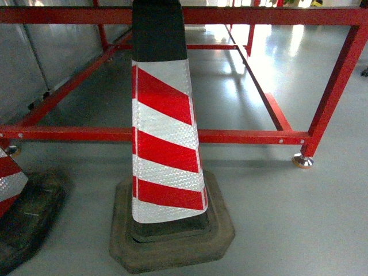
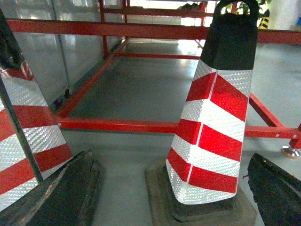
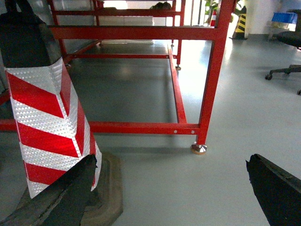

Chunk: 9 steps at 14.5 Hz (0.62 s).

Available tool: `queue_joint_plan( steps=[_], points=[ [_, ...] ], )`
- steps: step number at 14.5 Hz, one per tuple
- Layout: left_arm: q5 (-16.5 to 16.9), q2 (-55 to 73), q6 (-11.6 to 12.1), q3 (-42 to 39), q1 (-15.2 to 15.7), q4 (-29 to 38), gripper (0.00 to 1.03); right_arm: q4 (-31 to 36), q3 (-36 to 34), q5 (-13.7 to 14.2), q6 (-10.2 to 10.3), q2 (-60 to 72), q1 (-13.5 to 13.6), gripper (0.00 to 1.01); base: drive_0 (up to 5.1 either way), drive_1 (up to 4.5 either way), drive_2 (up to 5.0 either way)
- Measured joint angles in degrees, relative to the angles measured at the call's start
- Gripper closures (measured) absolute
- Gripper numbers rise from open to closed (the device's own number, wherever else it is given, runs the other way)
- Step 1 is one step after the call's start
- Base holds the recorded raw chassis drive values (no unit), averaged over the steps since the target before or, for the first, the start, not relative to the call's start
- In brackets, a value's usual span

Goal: Pick blue part to blue bin on bottom shelf

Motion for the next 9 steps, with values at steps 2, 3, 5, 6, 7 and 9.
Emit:
queue_joint_plan(
  steps=[2, 3, 5, 6, 7, 9],
  points=[
    [0.00, 0.00, 0.00, 0.00, 0.00, 0.00, 0.05, 0.00, 0.00, 0.00, 0.00, 0.00, 0.00, 0.03, 0.0, 0.00, 0.0],
    [0.00, 0.00, 0.00, 0.00, 0.00, 0.02, 0.05, 0.00, 0.00, 0.00, 0.00, 0.00, 0.00, 0.03, 0.0, 0.00, 0.0],
    [0.00, 0.00, 0.00, 0.00, 0.00, 0.00, 0.05, 0.00, 0.00, 0.00, 0.00, 0.00, 0.00, 0.03, 0.0, 0.00, 0.0],
    [0.00, 0.00, 0.00, 0.00, 0.00, 0.02, 0.05, 0.00, 0.00, 0.00, 0.00, 0.00, 0.00, 0.03, 0.0, 0.00, 0.0],
    [0.00, 0.00, 0.00, 0.00, 0.00, 0.00, 0.05, 0.00, 0.00, 0.00, 0.00, 0.00, 0.00, 0.03, 0.0, 0.00, 0.0],
    [0.00, 0.00, 0.00, 0.00, 0.00, 0.02, 0.05, 0.00, 0.00, 0.00, 0.00, 0.00, 0.00, 0.03, 0.0, 0.00, 0.0]
  ],
)
